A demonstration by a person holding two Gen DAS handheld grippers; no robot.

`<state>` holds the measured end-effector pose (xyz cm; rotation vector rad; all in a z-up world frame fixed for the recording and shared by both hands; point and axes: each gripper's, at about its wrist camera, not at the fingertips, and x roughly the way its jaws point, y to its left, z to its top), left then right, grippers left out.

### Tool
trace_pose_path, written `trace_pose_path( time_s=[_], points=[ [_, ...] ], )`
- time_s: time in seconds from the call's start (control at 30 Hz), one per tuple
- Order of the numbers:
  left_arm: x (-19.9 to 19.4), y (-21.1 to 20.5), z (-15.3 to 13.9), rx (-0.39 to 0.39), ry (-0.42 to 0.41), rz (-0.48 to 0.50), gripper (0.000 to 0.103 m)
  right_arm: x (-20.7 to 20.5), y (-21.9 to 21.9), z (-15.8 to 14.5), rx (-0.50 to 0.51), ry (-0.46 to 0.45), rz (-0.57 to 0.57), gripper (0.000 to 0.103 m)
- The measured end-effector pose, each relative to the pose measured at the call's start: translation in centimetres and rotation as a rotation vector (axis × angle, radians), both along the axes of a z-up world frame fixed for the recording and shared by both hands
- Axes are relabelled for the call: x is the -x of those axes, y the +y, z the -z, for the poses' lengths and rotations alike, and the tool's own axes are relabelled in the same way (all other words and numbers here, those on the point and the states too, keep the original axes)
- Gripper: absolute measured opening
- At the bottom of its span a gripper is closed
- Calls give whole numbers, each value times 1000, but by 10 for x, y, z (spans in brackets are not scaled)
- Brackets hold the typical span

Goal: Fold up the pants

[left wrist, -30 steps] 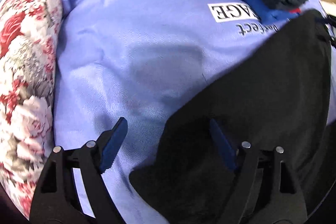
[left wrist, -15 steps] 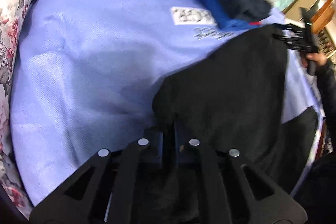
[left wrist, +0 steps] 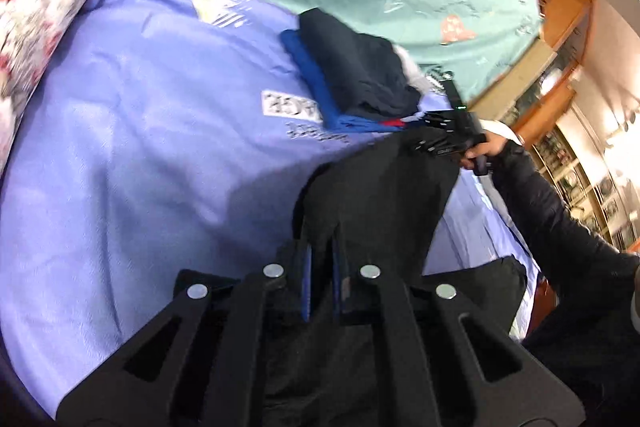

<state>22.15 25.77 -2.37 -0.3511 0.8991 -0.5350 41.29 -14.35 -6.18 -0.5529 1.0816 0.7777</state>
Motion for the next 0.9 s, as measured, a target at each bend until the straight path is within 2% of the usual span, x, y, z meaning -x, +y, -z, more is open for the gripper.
trace_pose_path(
  time_s=[0.03,0.07,0.1,0.2,0.33,0.43,0.53,0.6,0.67,0.73,0.8,0.83,0.9],
  points=[
    [-2,-1,3,-8,14,-7,7,1,0,-3,-27,47,-7,15],
    [-3,-3,6,-24,25,-13,7,2,1,-6,-33,66,-7,10],
    [-4,-3,6,-35,26,-19,7,8,2,-7,-9,45,-23,5],
    [-7,-2,2,-33,27,-48,7,24,-3,-12,-3,24,-20,4],
    [-3,-6,-11,-82,23,-94,7,56,-29,-52,-106,-50,37,4],
    [16,-16,-35,-99,-24,-92,7,96,-49,-90,-163,-78,40,4],
    [46,-27,-63,-114,-95,-78,7,141,-67,-124,-191,-88,24,4],
    [70,-27,-75,-130,-125,-76,7,173,-88,-147,-246,-86,11,4],
    [90,-24,-76,-133,-114,-83,7,222,-99,-143,-321,-52,-6,4],
    [110,-23,-70,-153,-100,-88,8,248,-100,-141,-350,-22,-18,4],
    [133,-23,-59,-189,-76,-107,8,283,-95,-118,-362,28,-22,4],
    [143,-22,-52,-200,-56,-127,9,316,-88,-98,-343,55,-63,4],
    [163,-24,-33,-229,-2,-173,12,344,-63,-64,-335,104,-91,4]
  ],
)
